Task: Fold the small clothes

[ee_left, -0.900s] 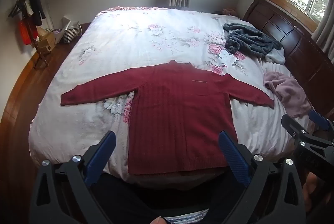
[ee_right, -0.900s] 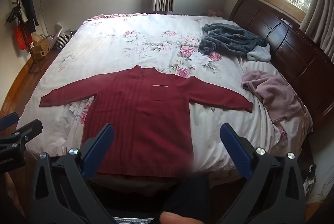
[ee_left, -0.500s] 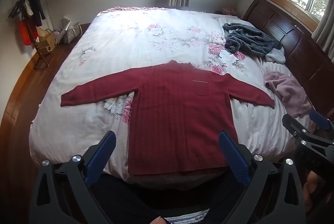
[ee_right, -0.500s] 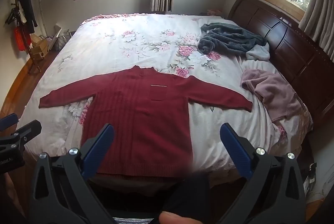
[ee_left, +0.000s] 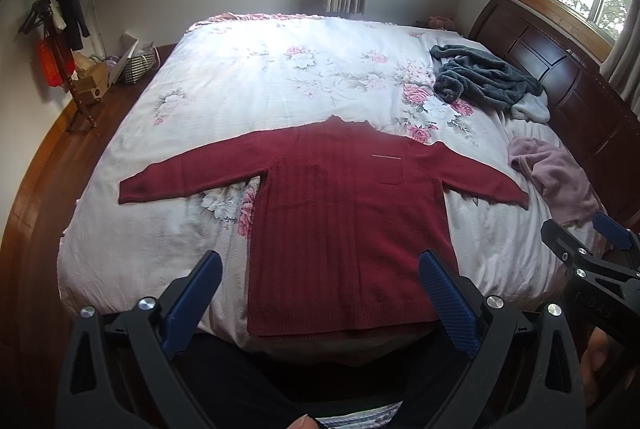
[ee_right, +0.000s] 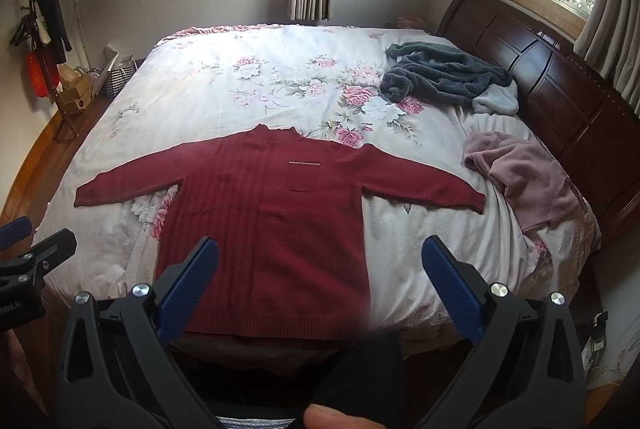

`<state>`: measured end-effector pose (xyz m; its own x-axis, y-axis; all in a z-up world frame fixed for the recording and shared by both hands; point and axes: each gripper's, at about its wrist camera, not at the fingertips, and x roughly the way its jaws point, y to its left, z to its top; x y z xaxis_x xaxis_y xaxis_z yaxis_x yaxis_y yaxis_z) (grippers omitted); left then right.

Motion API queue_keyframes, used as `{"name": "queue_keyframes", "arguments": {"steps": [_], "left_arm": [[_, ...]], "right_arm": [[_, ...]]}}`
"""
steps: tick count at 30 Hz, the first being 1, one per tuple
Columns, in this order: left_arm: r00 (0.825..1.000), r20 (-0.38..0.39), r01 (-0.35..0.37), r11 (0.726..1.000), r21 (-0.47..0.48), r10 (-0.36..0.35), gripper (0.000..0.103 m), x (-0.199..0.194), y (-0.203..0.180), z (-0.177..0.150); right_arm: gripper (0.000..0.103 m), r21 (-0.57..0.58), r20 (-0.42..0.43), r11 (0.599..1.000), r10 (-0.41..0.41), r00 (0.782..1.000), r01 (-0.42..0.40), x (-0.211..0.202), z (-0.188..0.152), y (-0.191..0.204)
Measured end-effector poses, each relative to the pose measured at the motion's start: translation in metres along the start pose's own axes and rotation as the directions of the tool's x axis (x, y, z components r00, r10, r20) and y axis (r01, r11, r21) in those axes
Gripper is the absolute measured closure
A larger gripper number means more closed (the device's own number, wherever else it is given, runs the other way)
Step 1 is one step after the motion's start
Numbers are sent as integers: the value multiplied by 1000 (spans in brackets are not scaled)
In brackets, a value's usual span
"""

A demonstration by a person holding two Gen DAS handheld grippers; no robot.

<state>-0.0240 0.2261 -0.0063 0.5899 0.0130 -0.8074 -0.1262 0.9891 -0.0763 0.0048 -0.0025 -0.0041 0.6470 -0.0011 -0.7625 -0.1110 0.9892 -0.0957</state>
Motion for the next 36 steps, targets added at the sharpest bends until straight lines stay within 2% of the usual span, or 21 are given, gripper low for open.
{"name": "queue_keyframes", "arguments": {"steps": [13,36], "left_arm": [[1000,14,-12,1000,0,12,4,-4,12,7],[998,53,-21,1000,0,21,4,-18,2,6]], "right_arm": [[3,-8,3,1000,1,1000,-1,3,3,6],[3,-14,31,1000,6,1000,-5,-12,8,9]]}}
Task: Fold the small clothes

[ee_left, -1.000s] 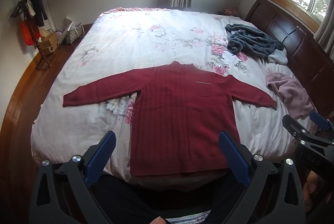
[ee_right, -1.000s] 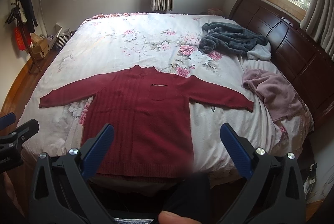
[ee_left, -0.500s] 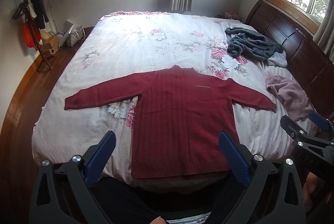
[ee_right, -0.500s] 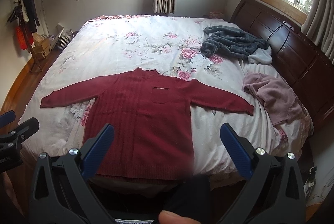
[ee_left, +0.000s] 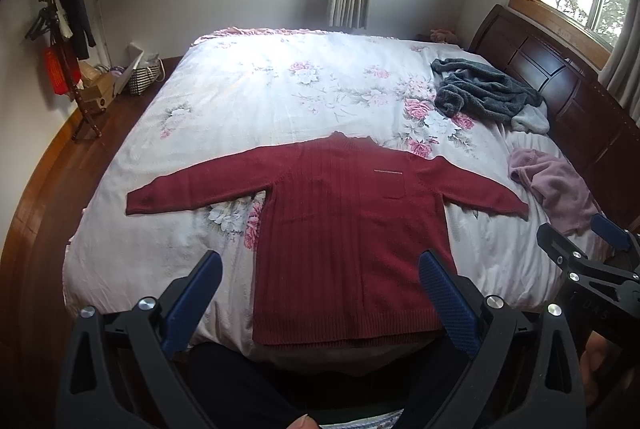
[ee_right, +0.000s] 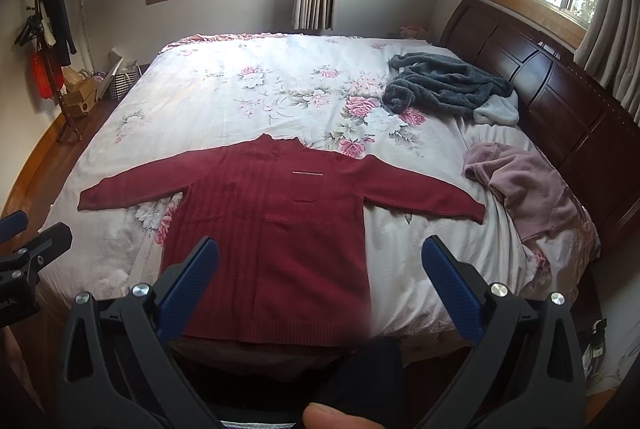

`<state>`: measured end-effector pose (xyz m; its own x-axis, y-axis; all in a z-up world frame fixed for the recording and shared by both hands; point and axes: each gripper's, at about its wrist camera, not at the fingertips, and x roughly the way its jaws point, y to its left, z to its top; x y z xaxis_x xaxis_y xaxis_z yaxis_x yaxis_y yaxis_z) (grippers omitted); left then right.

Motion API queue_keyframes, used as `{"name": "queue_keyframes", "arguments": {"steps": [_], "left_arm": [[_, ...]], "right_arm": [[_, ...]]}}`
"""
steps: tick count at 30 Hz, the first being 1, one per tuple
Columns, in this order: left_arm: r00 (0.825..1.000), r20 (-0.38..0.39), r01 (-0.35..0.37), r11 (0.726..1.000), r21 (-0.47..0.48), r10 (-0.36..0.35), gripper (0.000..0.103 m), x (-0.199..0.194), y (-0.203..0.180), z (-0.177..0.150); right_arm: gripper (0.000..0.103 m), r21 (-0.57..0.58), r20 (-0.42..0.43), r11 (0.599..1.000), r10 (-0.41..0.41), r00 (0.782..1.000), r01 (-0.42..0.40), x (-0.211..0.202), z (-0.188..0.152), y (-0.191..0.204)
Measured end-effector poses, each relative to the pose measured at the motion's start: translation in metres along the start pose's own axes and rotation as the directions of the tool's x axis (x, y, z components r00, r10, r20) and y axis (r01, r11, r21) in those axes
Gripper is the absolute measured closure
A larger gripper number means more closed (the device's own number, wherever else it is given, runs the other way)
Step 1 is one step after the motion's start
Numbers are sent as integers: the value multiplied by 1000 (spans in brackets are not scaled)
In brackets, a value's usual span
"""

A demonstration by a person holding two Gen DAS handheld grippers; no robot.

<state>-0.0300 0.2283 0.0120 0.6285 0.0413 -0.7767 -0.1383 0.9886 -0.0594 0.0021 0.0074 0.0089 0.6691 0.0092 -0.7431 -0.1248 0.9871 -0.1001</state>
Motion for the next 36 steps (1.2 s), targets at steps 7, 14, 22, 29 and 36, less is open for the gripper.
{"name": "queue_keyframes", "arguments": {"steps": [7,14,22,29,36], "left_arm": [[1000,-2,2,1000,0,-2,4,-1,2,1],[1000,-12,4,1000,0,-4,4,4,2,4],[1000,-28,3,1000,-2,-3,4,14,2,7],[999,-40,3,1000,-2,-3,4,22,0,8],[999,-39,34,999,-24,-35,4,44,4,6]], "right_arm": [[3,3,-4,1000,0,1000,0,-2,0,-2],[3,13,-18,1000,-3,1000,4,5,0,-6],[3,18,-32,1000,-1,999,1,16,2,-9],[3,19,-43,1000,0,999,0,24,2,-11],[3,24,-57,1000,5,998,-4,42,1,-15]]}}
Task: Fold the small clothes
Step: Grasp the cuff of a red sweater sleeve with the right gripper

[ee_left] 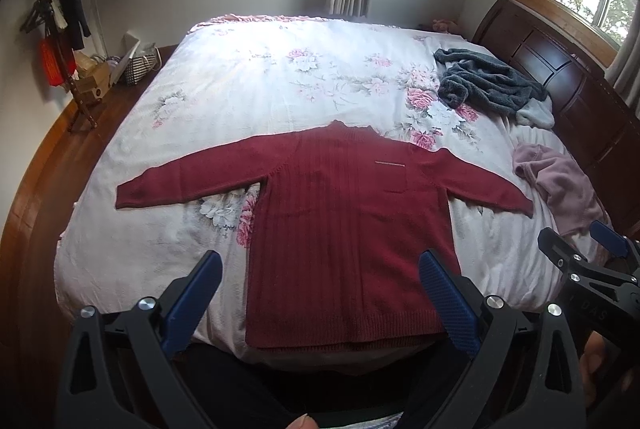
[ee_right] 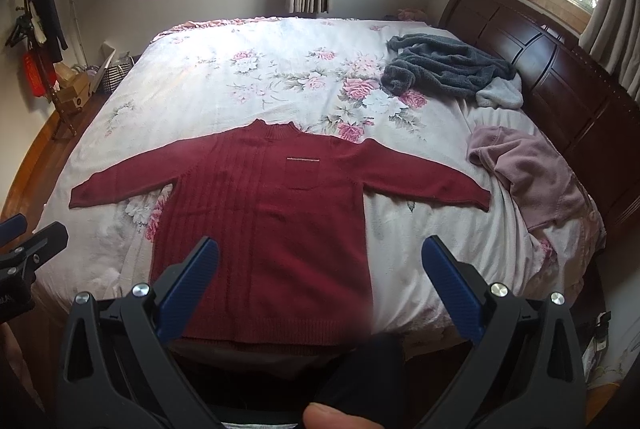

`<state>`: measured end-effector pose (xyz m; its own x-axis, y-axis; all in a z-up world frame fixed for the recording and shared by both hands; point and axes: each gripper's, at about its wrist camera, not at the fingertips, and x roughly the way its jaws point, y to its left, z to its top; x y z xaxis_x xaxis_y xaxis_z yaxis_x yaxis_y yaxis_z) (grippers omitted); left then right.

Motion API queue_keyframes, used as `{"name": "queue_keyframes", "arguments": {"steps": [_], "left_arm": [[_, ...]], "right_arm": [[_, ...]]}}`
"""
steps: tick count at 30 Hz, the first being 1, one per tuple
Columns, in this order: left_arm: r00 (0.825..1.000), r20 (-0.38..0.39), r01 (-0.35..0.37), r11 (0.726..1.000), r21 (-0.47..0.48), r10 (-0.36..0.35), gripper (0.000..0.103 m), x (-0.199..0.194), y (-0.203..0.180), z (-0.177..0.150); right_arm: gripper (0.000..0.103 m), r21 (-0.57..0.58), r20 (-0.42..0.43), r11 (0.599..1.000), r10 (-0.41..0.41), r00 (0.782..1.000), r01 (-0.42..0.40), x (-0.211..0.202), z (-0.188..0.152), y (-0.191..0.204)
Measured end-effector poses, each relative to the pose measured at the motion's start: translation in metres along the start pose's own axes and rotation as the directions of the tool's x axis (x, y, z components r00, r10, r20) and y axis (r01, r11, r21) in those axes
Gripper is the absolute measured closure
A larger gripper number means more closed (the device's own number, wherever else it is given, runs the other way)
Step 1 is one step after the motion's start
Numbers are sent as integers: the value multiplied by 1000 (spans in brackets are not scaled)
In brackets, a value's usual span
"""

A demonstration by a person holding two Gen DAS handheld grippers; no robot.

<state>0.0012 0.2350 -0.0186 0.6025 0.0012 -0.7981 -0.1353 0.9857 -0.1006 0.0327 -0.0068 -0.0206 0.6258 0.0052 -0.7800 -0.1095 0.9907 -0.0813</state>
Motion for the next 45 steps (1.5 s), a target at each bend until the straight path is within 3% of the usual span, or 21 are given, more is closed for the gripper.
{"name": "queue_keyframes", "arguments": {"steps": [2,5,6,8,10,13,14,16,17,20,21,26,28,34,37,42,45], "left_arm": [[1000,-1,6,1000,-20,-6,4,14,3,-1],[997,61,47,997,-54,-44,4,32,9,-2],[994,74,80,994,-70,-75,4,41,12,-1],[975,87,213,972,-103,-205,4,62,23,-1],[960,70,277,953,-123,-271,4,81,28,0],[955,49,296,944,-146,-292,4,104,32,0],[956,45,294,944,-149,-290,4,110,32,0],[954,42,300,942,-151,-297,4,118,32,-1],[952,38,305,939,-158,-303,4,121,33,-2],[931,19,360,912,-198,-363,4,135,34,-3],[923,17,380,900,-214,-386,4,139,36,-2],[910,-25,391,878,-275,-413,4,165,33,1],[904,-51,392,869,-301,-425,4,176,30,3],[888,-89,398,849,-348,-452,4,198,17,12],[892,-104,383,860,-338,-439,4,203,11,14],[893,-128,371,866,-334,-432,4,209,6,15],[887,-139,375,863,-339,-440,4,214,6,14]], "right_arm": [[3,-3,-4,1000,4,1000,-4,11,1,-4],[3,32,30,997,69,997,-70,34,1,-23],[3,54,54,991,120,991,-123,45,0,-34],[3,100,19,987,125,992,-127,71,0,-53],[3,180,-24,973,148,989,-142,105,-2,-83],[6,357,-40,922,173,984,-148,151,-11,-147],[9,419,-47,897,179,983,-144,166,-16,-168],[37,550,-79,824,215,973,-137,203,-28,-219],[43,616,-99,776,248,964,-136,221,-36,-240],[59,822,-76,546,385,920,-161,280,-72,-310],[68,863,-59,478,414,908,-162,299,-83,-332],[71,921,63,323,423,904,-216,355,-100,-401],[71,948,120,226,403,907,-225,378,-107,-432],[71,970,230,-5,337,913,-242,436,-119,-496],[71,976,218,-57,315,924,-211,456,-125,-508],[73,977,212,-83,284,935,-196,473,-129,-522],[73,978,210,-72,278,937,-198,481,-128,-526]]}}
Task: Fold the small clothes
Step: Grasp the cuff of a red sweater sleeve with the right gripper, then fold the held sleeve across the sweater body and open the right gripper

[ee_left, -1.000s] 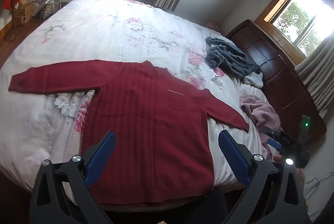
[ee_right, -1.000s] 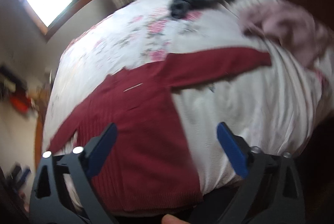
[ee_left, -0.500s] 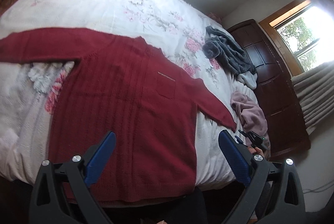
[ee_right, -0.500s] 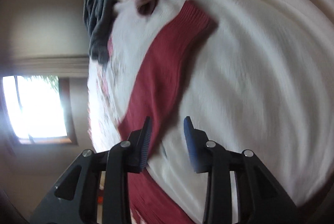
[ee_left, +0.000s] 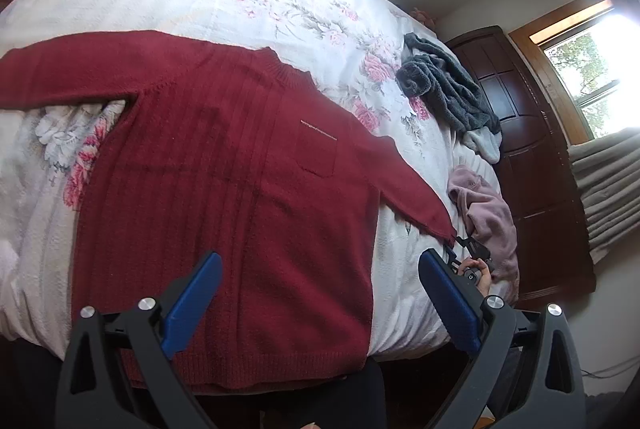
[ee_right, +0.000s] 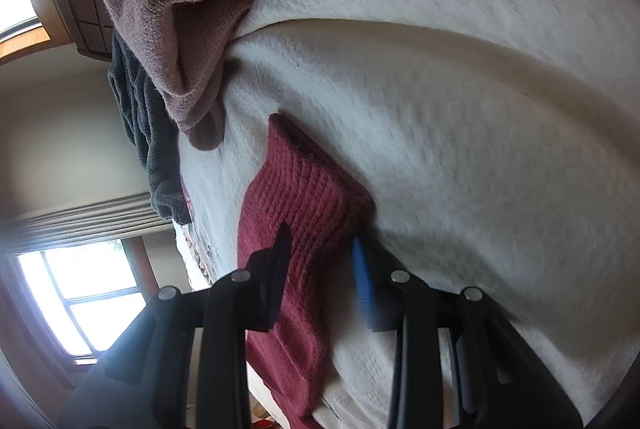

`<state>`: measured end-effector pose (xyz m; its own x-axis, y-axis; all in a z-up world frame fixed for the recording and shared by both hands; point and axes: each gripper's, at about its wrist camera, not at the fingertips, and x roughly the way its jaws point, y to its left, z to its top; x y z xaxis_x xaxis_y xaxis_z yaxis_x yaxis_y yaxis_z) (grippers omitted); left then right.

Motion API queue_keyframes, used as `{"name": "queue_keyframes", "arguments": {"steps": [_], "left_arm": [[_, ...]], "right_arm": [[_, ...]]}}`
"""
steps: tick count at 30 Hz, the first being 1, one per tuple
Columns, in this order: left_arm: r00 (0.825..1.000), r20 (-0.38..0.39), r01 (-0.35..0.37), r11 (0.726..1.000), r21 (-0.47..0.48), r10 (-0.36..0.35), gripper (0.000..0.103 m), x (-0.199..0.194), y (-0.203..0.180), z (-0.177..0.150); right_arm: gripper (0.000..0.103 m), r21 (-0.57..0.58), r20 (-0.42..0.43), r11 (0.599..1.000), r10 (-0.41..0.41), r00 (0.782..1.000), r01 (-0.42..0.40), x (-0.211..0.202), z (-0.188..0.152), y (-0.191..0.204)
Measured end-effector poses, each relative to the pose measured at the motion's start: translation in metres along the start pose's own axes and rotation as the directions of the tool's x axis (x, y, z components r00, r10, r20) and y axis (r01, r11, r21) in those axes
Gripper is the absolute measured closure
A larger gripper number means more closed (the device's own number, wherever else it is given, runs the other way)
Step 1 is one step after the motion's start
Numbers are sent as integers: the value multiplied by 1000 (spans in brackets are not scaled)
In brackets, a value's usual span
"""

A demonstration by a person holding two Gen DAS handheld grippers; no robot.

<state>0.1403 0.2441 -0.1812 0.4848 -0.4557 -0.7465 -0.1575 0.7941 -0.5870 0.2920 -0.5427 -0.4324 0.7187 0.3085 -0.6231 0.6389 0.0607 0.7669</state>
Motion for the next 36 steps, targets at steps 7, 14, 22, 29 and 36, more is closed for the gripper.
{"name": "queue_keyframes", "arguments": {"steps": [7,14,22,29,36], "left_arm": [[1000,-4,25,999,-48,-25,4,-4,15,1],[992,22,129,984,-122,-127,4,-15,40,8],[978,53,204,971,-123,-199,4,-23,50,20],[969,114,229,968,-104,-217,4,-24,51,27],[963,184,202,979,-15,-196,4,-24,39,33]], "right_arm": [[94,-96,57,994,-38,998,44,-11,-2,19],[95,-471,145,881,24,989,48,-60,-57,127],[95,-772,139,635,107,984,40,-78,-172,249],[95,-897,74,442,91,993,26,-43,-279,301],[95,-965,47,257,2,999,45,11,-382,295]]}}
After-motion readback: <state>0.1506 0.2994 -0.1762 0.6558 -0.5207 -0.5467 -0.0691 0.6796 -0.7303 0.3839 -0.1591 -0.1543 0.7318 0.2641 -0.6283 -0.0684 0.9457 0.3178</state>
